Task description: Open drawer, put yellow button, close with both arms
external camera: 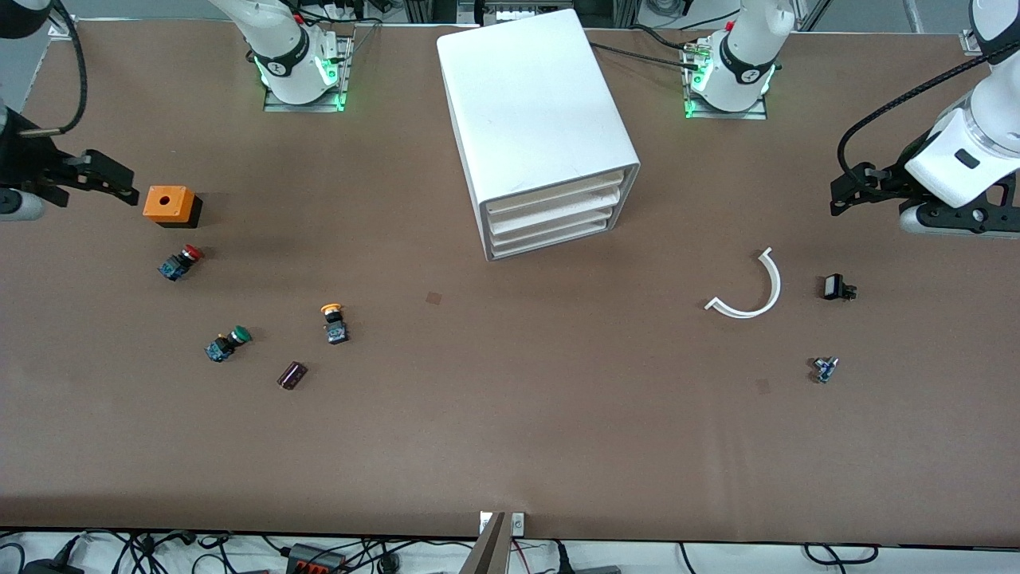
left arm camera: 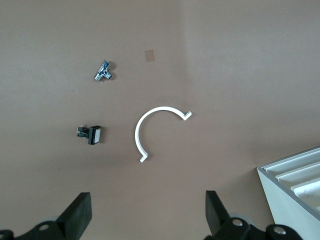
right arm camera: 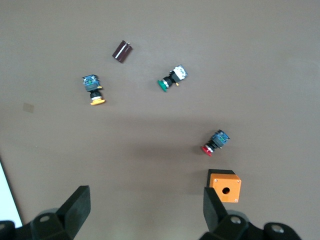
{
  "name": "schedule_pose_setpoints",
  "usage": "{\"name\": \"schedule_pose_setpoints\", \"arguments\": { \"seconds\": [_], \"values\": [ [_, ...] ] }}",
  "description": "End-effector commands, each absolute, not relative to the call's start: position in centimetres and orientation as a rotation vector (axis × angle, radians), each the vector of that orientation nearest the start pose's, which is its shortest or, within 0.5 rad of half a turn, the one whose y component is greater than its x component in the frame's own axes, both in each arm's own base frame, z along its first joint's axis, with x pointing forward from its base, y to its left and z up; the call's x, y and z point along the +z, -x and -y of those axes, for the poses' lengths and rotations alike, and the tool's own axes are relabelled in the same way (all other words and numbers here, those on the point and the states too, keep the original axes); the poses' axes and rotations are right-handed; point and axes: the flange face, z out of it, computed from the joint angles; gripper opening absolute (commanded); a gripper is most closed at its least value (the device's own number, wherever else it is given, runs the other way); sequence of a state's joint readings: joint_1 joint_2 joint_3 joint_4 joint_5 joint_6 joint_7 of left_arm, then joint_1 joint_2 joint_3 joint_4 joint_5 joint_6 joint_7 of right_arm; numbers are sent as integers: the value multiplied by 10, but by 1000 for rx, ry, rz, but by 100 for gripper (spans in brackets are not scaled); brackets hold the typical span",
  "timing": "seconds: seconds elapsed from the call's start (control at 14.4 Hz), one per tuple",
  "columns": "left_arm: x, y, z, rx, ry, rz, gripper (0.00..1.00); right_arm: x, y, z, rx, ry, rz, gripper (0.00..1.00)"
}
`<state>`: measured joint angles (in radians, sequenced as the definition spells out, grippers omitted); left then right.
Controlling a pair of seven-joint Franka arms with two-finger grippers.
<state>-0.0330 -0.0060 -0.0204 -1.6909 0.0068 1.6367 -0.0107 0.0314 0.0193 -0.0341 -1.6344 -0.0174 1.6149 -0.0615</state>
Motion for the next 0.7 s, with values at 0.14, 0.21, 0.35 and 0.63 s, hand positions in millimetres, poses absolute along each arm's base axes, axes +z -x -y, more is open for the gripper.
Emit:
{"name": "schedule_pose_setpoints", "arguments": {
  "seconds": [0.14, 0.21, 0.35, 0.63],
  "values": [
    [581, -548, 37, 116, 3141, -81, 100, 540, -586, -24, 120, 3129, 174, 100],
    [574, -542, 44, 214, 3134, -110, 100, 527, -591, -32, 149, 3126, 192, 100],
    [566, -538, 61, 296, 3136, -163, 100, 509, -598, -56, 164, 3124, 252, 100],
    [529, -531, 85, 594, 3180, -217, 100, 449, -622, -90, 183, 3118, 318, 100]
  ]
}}
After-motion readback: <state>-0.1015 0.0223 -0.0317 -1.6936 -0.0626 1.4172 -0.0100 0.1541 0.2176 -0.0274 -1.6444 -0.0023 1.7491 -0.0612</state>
